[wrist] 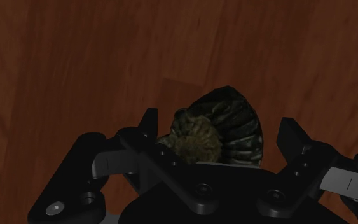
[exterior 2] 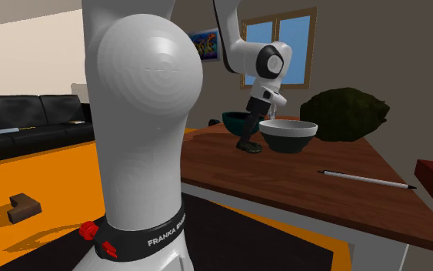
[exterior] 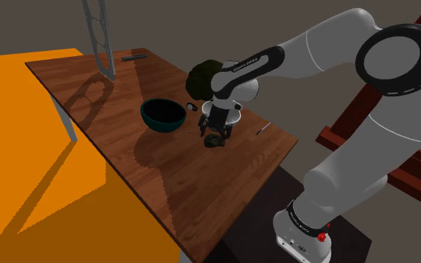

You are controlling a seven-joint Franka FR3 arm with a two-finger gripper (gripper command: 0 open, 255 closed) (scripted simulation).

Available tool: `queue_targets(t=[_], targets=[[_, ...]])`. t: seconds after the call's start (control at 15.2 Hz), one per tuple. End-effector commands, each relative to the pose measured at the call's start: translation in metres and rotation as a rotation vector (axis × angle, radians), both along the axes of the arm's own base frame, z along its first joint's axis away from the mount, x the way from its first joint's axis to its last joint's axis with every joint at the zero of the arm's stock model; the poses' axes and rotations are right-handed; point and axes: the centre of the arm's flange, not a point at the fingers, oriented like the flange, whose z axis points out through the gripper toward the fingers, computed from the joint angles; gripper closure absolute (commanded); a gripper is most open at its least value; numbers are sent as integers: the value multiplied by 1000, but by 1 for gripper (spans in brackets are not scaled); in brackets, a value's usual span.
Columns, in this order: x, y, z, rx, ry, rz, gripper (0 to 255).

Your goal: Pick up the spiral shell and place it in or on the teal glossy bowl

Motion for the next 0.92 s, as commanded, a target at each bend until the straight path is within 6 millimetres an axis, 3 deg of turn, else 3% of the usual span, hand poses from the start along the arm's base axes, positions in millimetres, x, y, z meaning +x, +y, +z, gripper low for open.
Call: queue_targets(t=[0.0,0.4,0.46,0.86], targets=[[0,1,-4,0,0,0,0],[0,1,-4,0,0,0,0],[0,1,-4,0,0,0,255],[0,1,-4,0,0,0,255]])
